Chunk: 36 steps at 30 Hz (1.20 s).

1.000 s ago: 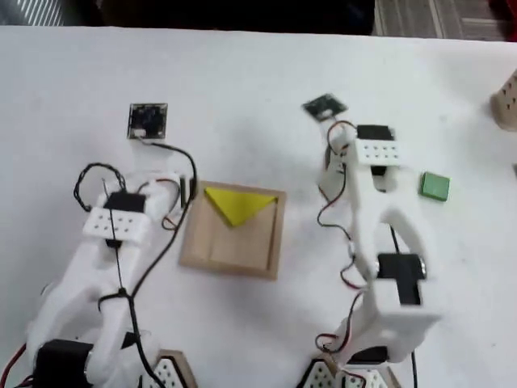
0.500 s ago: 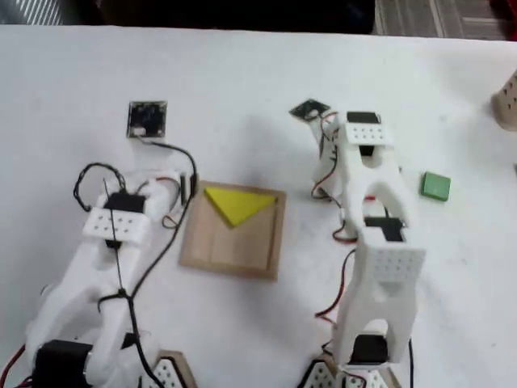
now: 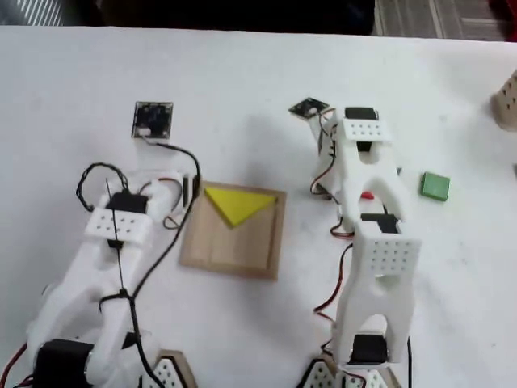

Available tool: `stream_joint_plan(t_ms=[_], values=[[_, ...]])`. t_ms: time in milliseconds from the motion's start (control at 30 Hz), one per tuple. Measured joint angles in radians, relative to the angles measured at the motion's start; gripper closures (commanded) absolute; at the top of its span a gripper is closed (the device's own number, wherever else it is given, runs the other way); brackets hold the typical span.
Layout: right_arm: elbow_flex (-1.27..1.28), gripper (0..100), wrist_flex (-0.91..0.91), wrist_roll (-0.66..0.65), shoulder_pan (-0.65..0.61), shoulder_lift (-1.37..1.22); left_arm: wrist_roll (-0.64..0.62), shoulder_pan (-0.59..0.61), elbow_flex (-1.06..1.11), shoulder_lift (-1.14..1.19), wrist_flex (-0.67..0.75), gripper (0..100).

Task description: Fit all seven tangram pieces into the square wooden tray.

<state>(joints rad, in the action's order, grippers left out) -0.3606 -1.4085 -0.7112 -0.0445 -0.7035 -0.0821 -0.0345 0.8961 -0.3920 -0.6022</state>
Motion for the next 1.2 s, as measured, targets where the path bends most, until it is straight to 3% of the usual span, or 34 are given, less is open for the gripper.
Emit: stream_joint_plan(t_ms=[200,467,767,1067,1200], values=[[-0.026,97.6,0.02,0.044,0.005,0.0,0.005,0.0,0.0,0.0,0.0,79],[-0.031,97.0,0.006,0.078,0.005,-0.002,0.005,0.0,0.002,0.0,0.0,79],[-0.195,69.0,-0.161,0.304,-0.015,0.011,0.005,0.0,0.0,0.037,0.0,79],[-0.321,68.7,-0.086,0.628,-0.13,-0.031,0.005,0.0,0.0,0.046,0.0,79],[-0.365,68.7,-0.028,0.683,-0.147,-0.118,0.005,0.0,0.0,0.046,0.0,79]])
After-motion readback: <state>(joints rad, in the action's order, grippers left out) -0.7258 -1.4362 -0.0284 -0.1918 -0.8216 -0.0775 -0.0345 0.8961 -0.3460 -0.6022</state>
